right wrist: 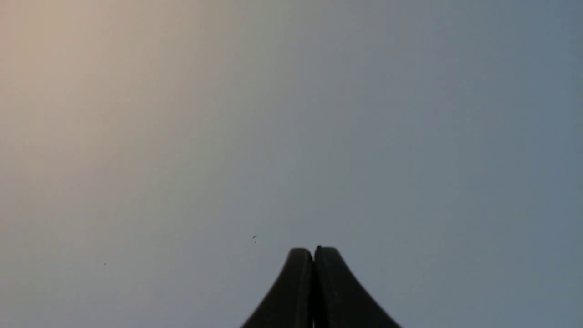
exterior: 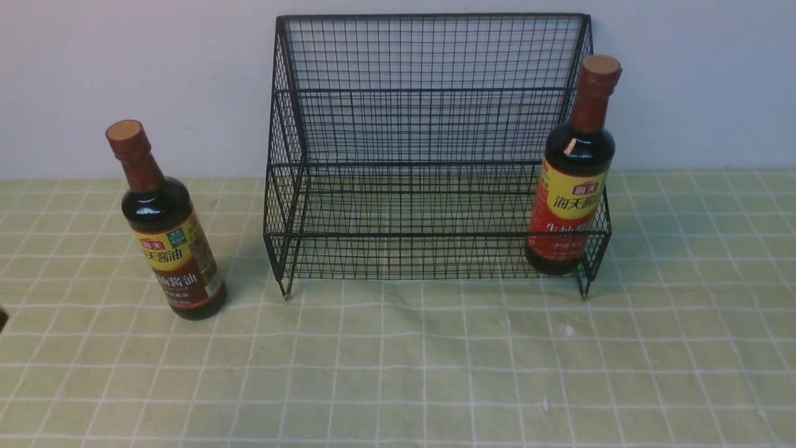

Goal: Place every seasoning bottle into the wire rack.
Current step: Use the left arm to grab the condiment bottle closest to it

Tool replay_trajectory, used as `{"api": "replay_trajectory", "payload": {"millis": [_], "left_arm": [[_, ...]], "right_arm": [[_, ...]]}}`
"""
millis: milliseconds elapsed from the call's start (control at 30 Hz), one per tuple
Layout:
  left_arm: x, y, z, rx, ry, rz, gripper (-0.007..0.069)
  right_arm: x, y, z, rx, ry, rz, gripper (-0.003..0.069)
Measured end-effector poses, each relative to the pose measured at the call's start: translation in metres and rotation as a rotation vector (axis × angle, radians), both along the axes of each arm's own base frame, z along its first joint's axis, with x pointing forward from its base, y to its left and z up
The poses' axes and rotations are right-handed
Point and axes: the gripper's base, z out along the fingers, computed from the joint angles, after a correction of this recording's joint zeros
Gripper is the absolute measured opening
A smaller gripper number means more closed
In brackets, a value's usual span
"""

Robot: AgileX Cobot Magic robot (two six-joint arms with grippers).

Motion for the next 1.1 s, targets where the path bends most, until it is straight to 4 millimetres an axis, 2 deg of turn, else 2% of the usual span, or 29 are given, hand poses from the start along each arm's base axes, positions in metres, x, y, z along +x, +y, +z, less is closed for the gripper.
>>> {"api": "replay_trajectory", "payload": {"millis": [67, 167, 200, 233, 267, 300, 400, 467, 567, 667, 900, 1100], "left_arm": [[0.017, 0.000, 0.001, 0.006, 0.040, -0.005, 0.0121], [0.044, 0.000, 0.000, -0.015, 0.084, -0.016, 0.0231], [0.056, 0.000, 0.000, -0.028, 0.092, -0.024, 0.0293], [0.060, 0.000, -0.002, -0.029, 0.100, -0.028, 0.0310], [0.072, -0.002, -0.001, -0.020, 0.097, -0.046, 0.0387], [0.073, -0.002, -0.001, -0.018, 0.096, -0.049, 0.0395], [0.091, -0.007, -0.008, 0.036, 0.090, -0.115, 0.0512], [0.100, -0.010, -0.015, 0.049, 0.089, -0.154, 0.0551], [0.111, -0.012, -0.025, 0.036, 0.102, -0.179, 0.0568], [0.127, -0.012, -0.044, -0.009, 0.127, -0.187, 0.0574], [0.153, -0.011, -0.070, -0.065, 0.073, -0.178, 0.0574], [0.173, -0.010, -0.074, -0.080, 0.036, -0.183, 0.0567]], "right_arm": [[0.001, 0.000, -0.001, -0.003, 0.012, -0.001, -0.0013], [0.002, 0.000, -0.003, -0.007, 0.033, -0.001, -0.0013], [0.002, 0.000, -0.003, -0.010, 0.040, -0.002, -0.0013], [0.002, 0.000, -0.003, -0.010, 0.040, -0.002, -0.0013], [0.002, 0.000, -0.004, -0.011, 0.047, -0.002, -0.0013], [0.002, 0.000, -0.004, -0.011, 0.047, -0.002, -0.0013], [0.003, 0.000, -0.005, -0.013, 0.057, -0.002, -0.0013], [0.003, 0.000, -0.005, -0.015, 0.065, -0.003, -0.0013], [0.003, 0.000, -0.006, -0.016, 0.073, -0.003, -0.0013], [0.003, 0.000, -0.006, -0.016, 0.074, -0.003, -0.0013], [0.003, 0.000, -0.006, -0.016, 0.076, -0.003, -0.0013], [0.004, 0.001, -0.008, -0.018, 0.093, -0.003, -0.0014]]}}
